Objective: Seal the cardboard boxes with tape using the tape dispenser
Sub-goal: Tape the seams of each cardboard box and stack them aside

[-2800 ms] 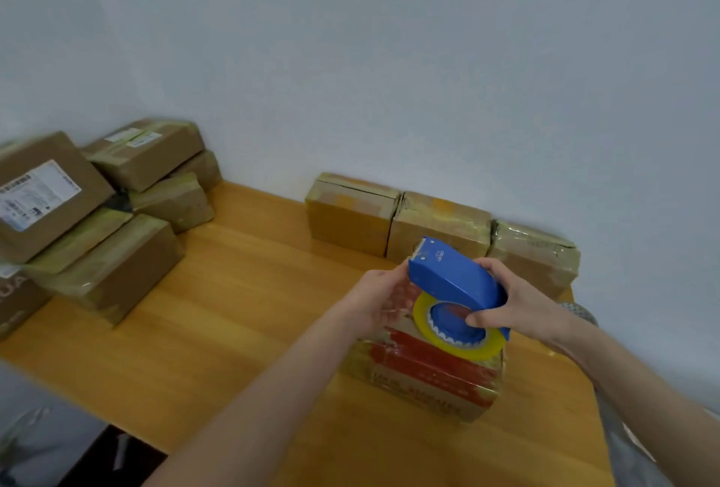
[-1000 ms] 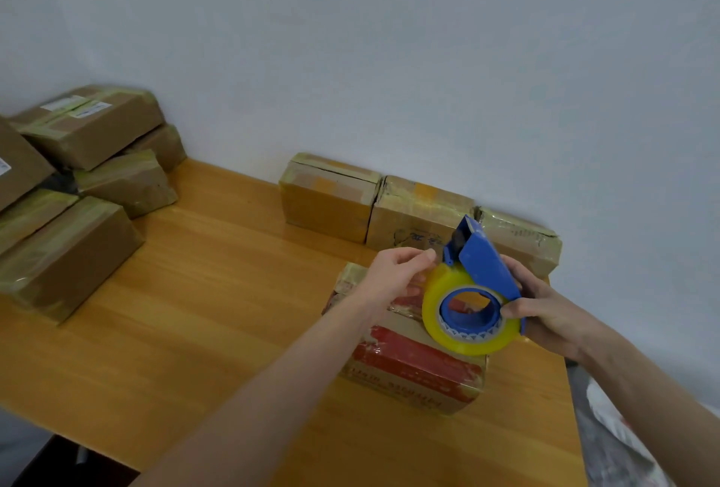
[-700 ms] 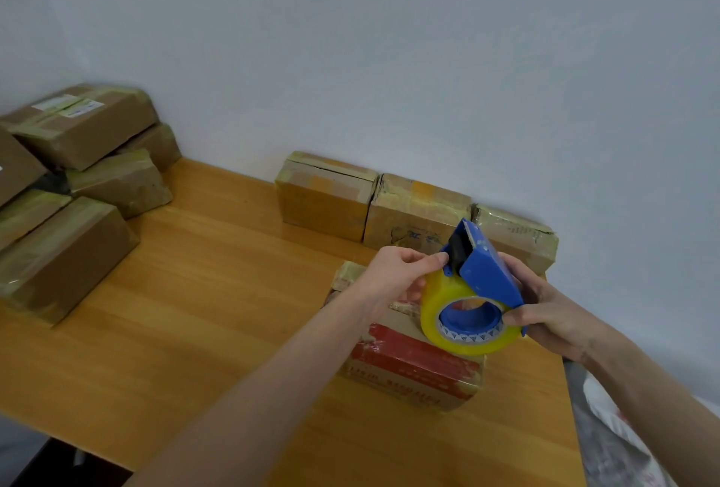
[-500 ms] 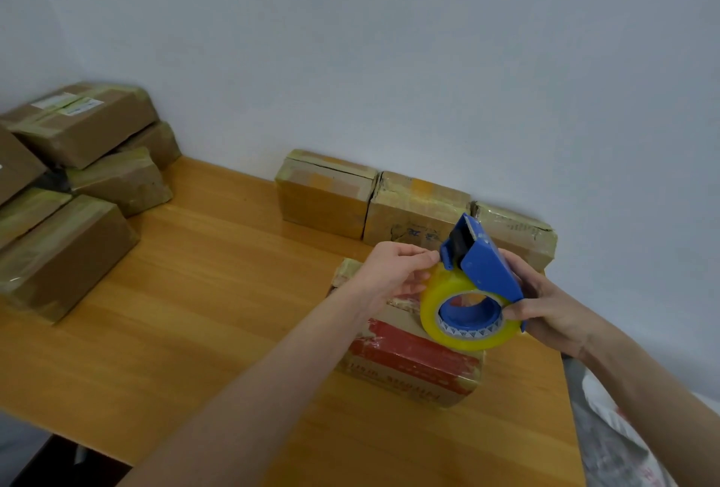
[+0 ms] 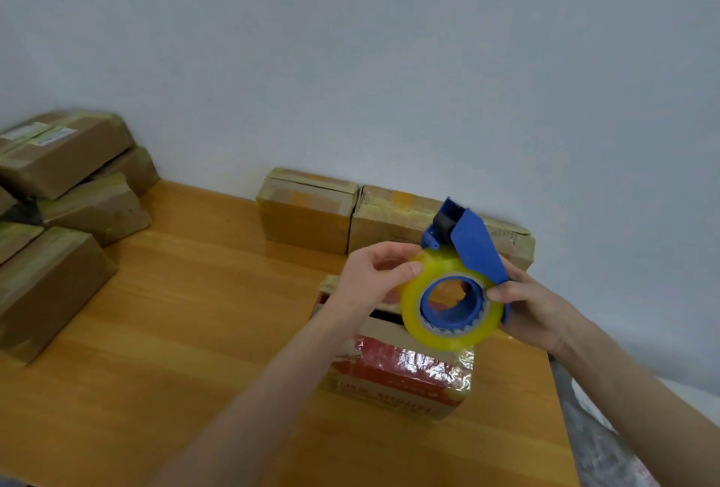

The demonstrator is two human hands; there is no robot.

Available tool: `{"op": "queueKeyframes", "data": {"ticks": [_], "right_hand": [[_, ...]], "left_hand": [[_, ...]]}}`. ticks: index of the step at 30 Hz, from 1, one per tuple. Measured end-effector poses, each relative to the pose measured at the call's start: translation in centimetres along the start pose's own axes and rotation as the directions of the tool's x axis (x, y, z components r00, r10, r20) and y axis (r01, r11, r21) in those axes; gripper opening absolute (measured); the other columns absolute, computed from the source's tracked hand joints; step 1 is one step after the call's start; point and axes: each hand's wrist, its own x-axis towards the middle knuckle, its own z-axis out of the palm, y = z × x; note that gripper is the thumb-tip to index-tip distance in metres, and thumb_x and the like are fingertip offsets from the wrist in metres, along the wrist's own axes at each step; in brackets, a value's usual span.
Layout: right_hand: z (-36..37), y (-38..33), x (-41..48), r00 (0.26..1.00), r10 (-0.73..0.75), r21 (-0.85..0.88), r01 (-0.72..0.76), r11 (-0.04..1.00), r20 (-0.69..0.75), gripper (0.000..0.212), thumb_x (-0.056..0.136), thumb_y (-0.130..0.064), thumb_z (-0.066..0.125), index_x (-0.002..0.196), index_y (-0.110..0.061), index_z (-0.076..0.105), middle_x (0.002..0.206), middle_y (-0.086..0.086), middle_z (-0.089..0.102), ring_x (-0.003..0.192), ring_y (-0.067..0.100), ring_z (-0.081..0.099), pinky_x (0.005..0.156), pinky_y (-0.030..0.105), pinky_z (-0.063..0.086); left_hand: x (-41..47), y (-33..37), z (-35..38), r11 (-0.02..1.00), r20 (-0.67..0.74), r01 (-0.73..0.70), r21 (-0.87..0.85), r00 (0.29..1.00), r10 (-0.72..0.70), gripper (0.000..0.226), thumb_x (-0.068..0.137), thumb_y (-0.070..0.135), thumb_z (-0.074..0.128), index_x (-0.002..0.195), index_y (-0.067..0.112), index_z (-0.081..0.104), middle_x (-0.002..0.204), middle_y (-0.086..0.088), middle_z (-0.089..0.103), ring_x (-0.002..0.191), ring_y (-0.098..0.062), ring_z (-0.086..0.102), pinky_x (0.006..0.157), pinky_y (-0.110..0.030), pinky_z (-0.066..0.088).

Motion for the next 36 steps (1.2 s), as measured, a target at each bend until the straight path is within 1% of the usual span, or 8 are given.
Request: {"op": "queueKeyframes", "data": {"ticks": [4, 10, 15, 18, 21, 26, 30, 36], "right_hand": [[0.3, -0.6, 0.3, 0.998, -0.032, 0.066, 0.029, 0.997, 0.049, 0.086, 0.038, -0.008, 0.093, 0.119, -0.018, 0.066, 0.107, 0.010, 0.070, 0.091, 0.027, 0.070, 0.071, 0.038, 0.059], [0.4, -1.4, 1.0, 0.992, -0.081, 0.048, 0.076, 0.996, 0.101, 0.091, 0.044, -0.009, 0.091, 0.127, -0.013, 0.054, 0.108, 0.010, 0.069, 0.094, 0.026, 0.068, 0.076, 0.036, 0.058], [0.4, -2.0, 0.9, 0.992, -0.078, -0.019, 0.080, 0.997, 0.097, 0.083, 0.052, -0.001, 0.070, 0.132, -0.018, 0.052, 0.110, 0.008, 0.067, 0.096, 0.025, 0.067, 0.078, 0.035, 0.057], [-0.1, -1.8, 0.6, 0.991, -0.088, -0.013, 0.089, 0.996, 0.100, 0.085, 0.051, -0.001, 0.073, 0.131, -0.019, 0.053, 0.109, 0.007, 0.068, 0.095, 0.024, 0.067, 0.078, 0.034, 0.057], [-0.3, -1.7, 0.6, 0.988, -0.078, 0.022, 0.076, 0.997, 0.135, 0.089, 0.046, -0.007, 0.088, 0.129, -0.018, 0.057, 0.111, 0.010, 0.067, 0.097, 0.026, 0.067, 0.080, 0.037, 0.057], [-1.3, -1.2, 0.0, 0.979, -0.103, 0.116, 0.083, 0.990, 0.176, 0.062, 0.054, -0.011, 0.088, 0.113, -0.015, 0.070, 0.106, 0.010, 0.069, 0.094, 0.025, 0.067, 0.085, 0.039, 0.056], [-1.6, -0.8, -0.2, 0.974, -0.117, 0.186, 0.080, 0.979, 0.192, 0.056, 0.060, -0.009, 0.085, 0.113, -0.009, 0.068, 0.107, 0.012, 0.068, 0.095, 0.027, 0.066, 0.087, 0.041, 0.056], [-1.9, -0.8, -0.5, 0.969, -0.139, 0.231, 0.090, 0.969, 0.206, 0.054, 0.064, -0.005, 0.082, 0.115, -0.007, 0.066, 0.107, 0.013, 0.067, 0.095, 0.028, 0.066, 0.087, 0.041, 0.056]], "left_hand": [[0.0, 1.6, 0.0, 0.999, -0.019, -0.037, 0.008, 0.999, 0.037, 0.021, 0.085, 0.019, 0.071, 0.105, 0.017, 0.070, 0.102, -0.012, 0.072, 0.094, -0.031, 0.068, 0.078, -0.048, 0.058], [0.0, 3.0, -0.2, 0.993, -0.071, -0.093, 0.078, 0.993, 0.098, 0.012, 0.085, 0.018, 0.072, 0.096, 0.021, 0.073, 0.097, -0.009, 0.073, 0.097, -0.029, 0.066, 0.084, -0.039, 0.057], [-0.1, 3.7, 0.1, 0.986, -0.078, -0.115, 0.118, 0.989, 0.124, 0.015, 0.082, 0.019, 0.075, 0.097, 0.017, 0.073, 0.096, -0.013, 0.072, 0.095, -0.031, 0.066, 0.086, -0.042, 0.056], [-0.3, 3.8, 0.8, 0.982, -0.094, -0.109, 0.156, 0.988, 0.125, 0.016, 0.079, 0.023, 0.078, 0.093, 0.017, 0.072, 0.093, -0.016, 0.070, 0.086, -0.027, 0.065, 0.079, -0.043, 0.058], [-0.7, 3.9, 0.9, 0.980, -0.068, -0.135, 0.147, 0.987, 0.146, 0.016, 0.081, 0.020, 0.076, 0.096, 0.022, 0.070, 0.091, -0.010, 0.069, 0.083, -0.017, 0.063, 0.070, -0.035, 0.059], [-0.9, 3.8, 1.2, 0.866, 0.075, -0.371, 0.335, 0.927, 0.368, 0.026, 0.087, 0.014, 0.068, 0.104, 0.034, 0.066, 0.106, 0.003, 0.062, 0.088, -0.011, 0.061, 0.080, -0.027, 0.055], [-0.9, 3.9, 1.9, 0.785, 0.148, -0.464, 0.411, 0.883, 0.445, 0.029, 0.090, 0.015, 0.064, 0.107, 0.039, 0.064, 0.109, 0.007, 0.056, 0.090, -0.009, 0.057, 0.081, -0.022, 0.052], [-0.9, 4.0, 2.4, 0.782, 0.061, -0.456, 0.425, 0.876, 0.478, 0.026, 0.088, 0.012, 0.067, 0.091, 0.037, 0.063, 0.100, 0.006, 0.061, 0.083, -0.006, 0.058, 0.071, -0.014, 0.049]]}}
